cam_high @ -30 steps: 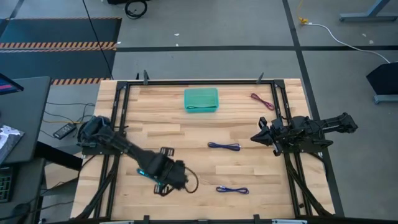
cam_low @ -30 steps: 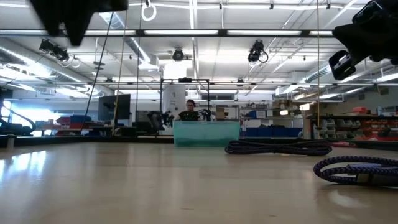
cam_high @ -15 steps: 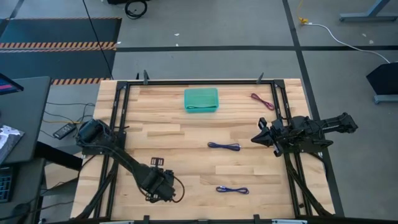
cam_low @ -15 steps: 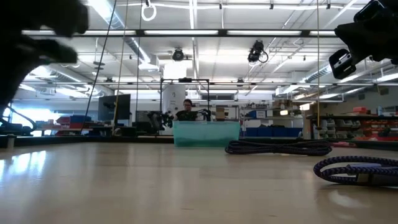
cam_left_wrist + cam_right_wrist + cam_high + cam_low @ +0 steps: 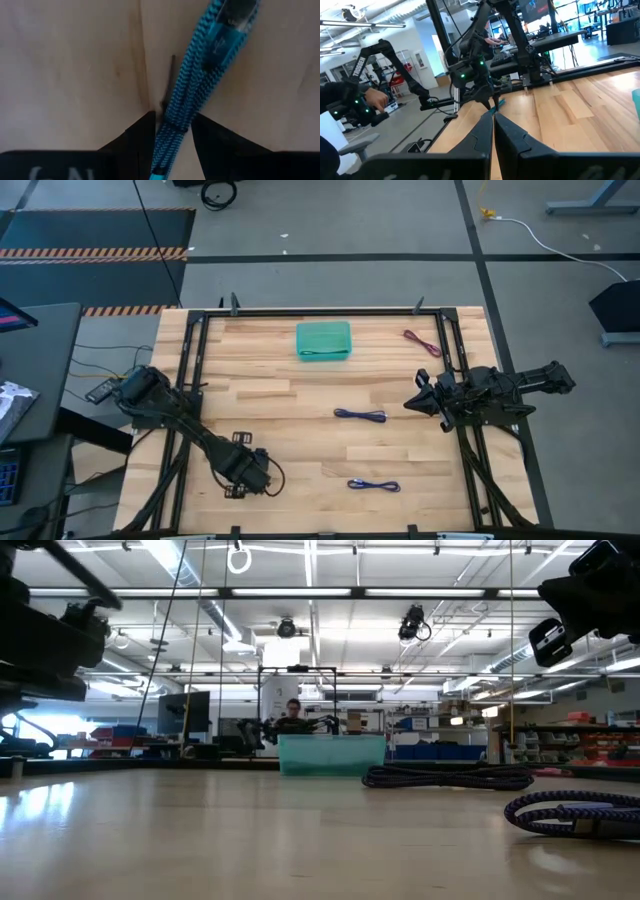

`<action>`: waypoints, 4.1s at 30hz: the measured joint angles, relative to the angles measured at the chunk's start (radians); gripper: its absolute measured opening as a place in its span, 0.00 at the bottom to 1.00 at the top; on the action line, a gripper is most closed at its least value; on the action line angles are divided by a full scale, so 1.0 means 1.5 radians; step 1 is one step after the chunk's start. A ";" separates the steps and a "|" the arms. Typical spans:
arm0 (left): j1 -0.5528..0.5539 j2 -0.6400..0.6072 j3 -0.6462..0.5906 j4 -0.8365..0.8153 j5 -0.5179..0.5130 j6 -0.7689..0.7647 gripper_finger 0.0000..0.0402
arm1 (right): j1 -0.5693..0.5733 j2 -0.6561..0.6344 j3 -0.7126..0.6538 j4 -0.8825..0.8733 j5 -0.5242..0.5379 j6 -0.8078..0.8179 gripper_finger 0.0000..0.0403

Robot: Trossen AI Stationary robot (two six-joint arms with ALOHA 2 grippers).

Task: Pick and place USB-C Cables
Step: Put the light blue charger cable into the green bin, then put the top purple charger cable into the green bin

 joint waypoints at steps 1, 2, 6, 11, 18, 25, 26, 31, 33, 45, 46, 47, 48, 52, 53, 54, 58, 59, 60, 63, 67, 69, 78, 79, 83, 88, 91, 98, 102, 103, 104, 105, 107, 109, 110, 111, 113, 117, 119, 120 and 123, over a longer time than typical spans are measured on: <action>0.004 -0.001 -0.006 0.007 0.005 0.000 0.34 | 0.000 0.000 0.000 0.000 0.000 -0.001 0.06; 0.009 -0.003 -0.012 0.011 0.006 0.001 0.34 | 0.000 0.000 0.000 0.000 0.000 -0.004 0.06; 0.041 -0.014 -0.015 0.012 0.014 0.036 0.27 | 0.000 0.000 0.000 0.003 0.002 -0.018 0.06; 0.107 -0.038 -0.017 0.024 -0.012 0.091 0.07 | 0.000 0.000 0.000 0.006 0.003 -0.021 0.06; 0.230 -0.043 0.017 0.024 -0.055 0.210 0.07 | 0.000 0.000 0.000 0.006 0.003 -0.021 0.06; 0.386 -0.044 0.177 -0.035 -0.164 0.398 0.07 | 0.000 0.000 0.000 0.006 0.003 -0.023 0.06; 0.412 -0.044 0.199 -0.042 -0.183 0.427 0.07 | 0.000 0.000 0.000 0.007 0.003 -0.023 0.06; 0.548 -0.038 0.297 -0.039 -0.196 0.529 0.07 | 0.000 0.000 0.000 0.016 0.003 -0.023 0.06; 0.591 -0.022 0.334 -0.045 -0.193 0.558 0.07 | 0.000 0.000 0.000 0.019 0.003 -0.024 0.06; 0.677 0.178 0.604 -0.093 -0.139 0.691 0.07 | 0.000 0.000 0.000 0.029 0.008 -0.040 0.06; 0.683 0.197 0.618 -0.099 -0.138 0.697 0.07 | 0.000 0.000 0.000 0.029 0.008 -0.040 0.06; 0.689 0.214 0.629 -0.103 -0.137 0.702 0.07 | 0.000 0.000 0.000 0.029 0.008 -0.040 0.06; 0.696 0.230 0.636 -0.109 -0.137 0.708 0.07 | 0.000 0.000 0.000 0.029 0.008 -0.040 0.06; 0.720 0.276 0.653 -0.111 -0.135 0.717 0.07 | 0.000 0.000 0.000 0.028 0.008 -0.039 0.06; 0.726 0.285 0.655 -0.109 -0.134 0.717 0.07 | 0.000 0.000 0.000 0.027 0.008 -0.038 0.06; 0.731 0.294 0.655 -0.109 -0.134 0.718 0.07 | 0.000 0.000 0.000 0.025 0.008 -0.038 0.06; 0.743 0.312 0.654 -0.100 -0.130 0.726 0.07 | 0.000 0.000 0.000 0.026 0.008 -0.039 0.06; 0.745 0.313 0.654 -0.094 -0.125 0.726 0.07 | 0.000 0.000 0.000 0.026 0.008 -0.039 0.06; 0.748 0.313 0.655 -0.092 -0.122 0.729 0.07 | 0.000 0.000 0.000 0.026 0.008 -0.039 0.06; 0.750 0.315 0.655 -0.089 -0.120 0.735 0.08 | 0.000 0.000 0.000 0.026 0.012 -0.040 0.06; 0.750 0.315 0.655 -0.083 -0.109 0.734 0.10 | 0.000 0.000 0.000 0.026 0.020 -0.040 0.06; 0.750 0.315 0.655 -0.084 -0.109 0.734 0.12 | 0.000 0.000 0.000 0.025 0.020 -0.040 0.06; 0.730 0.315 0.655 -0.081 -0.110 0.716 0.29 | 0.000 0.000 0.000 0.025 0.020 -0.040 0.06; 0.728 0.315 0.655 -0.079 -0.111 0.716 0.31 | 0.000 0.000 0.000 0.025 0.020 -0.040 0.06; 0.720 0.312 0.655 -0.072 -0.163 0.712 0.39 | 0.000 0.000 0.000 0.017 0.020 -0.040 0.06; 0.694 0.293 0.692 -0.119 -0.104 0.678 0.43 | 0.000 0.000 0.000 0.000 0.026 -0.044 0.06; 0.651 0.286 0.718 -0.139 -0.037 0.644 0.43 | 0.000 0.000 0.000 -0.001 0.037 -0.045 0.06; 0.524 0.287 0.724 -0.155 -0.052 0.616 0.42 | 0.000 0.007 0.000 -0.042 0.046 -0.039 0.06; 0.476 0.287 0.725 -0.116 -0.052 0.608 0.42 | -0.001 0.035 0.005 -0.060 0.053 -0.042 0.06; 0.471 0.288 0.725 -0.106 -0.052 0.604 0.42 | -0.001 0.041 0.007 -0.060 0.053 -0.042 0.06; 0.466 0.291 0.724 -0.095 -0.051 0.594 0.42 | -0.001 0.048 0.013 -0.059 0.053 -0.042 0.06; 0.464 0.294 0.722 -0.081 -0.046 0.590 0.41 | 0.000 0.053 0.017 -0.058 0.052 -0.042 0.06; 0.463 0.306 0.719 -0.092 -0.033 0.576 0.41 | 0.002 0.063 0.021 -0.059 0.048 -0.044 0.06; 0.460 0.325 0.719 -0.078 -0.017 0.571 0.41 | 0.002 0.071 0.022 -0.060 0.048 -0.045 0.06; 0.460 0.334 0.719 -0.086 -0.011 0.567 0.41 | 0.002 0.072 0.022 -0.060 0.048 -0.045 0.06; 0.457 0.342 0.718 -0.087 -0.003 0.560 0.41 | 0.002 0.077 0.022 -0.058 0.048 -0.045 0.06; 0.454 0.357 0.718 -0.082 0.012 0.558 0.41 | 0.002 0.080 0.023 -0.063 0.048 -0.045 0.06; 0.447 0.383 0.718 -0.084 0.018 0.559 0.41 | 0.002 0.087 0.023 -0.059 0.048 -0.045 0.06; 0.445 0.390 0.718 -0.083 0.019 0.558 0.41 | 0.002 0.088 0.023 -0.059 0.048 -0.045 0.06; 0.445 0.394 0.718 -0.081 0.020 0.559 0.41 | 0.002 0.089 0.023 -0.059 0.048 -0.045 0.06; 0.446 0.408 0.718 -0.086 0.019 0.558 0.41 | 0.002 0.089 0.023 -0.059 0.048 -0.045 0.06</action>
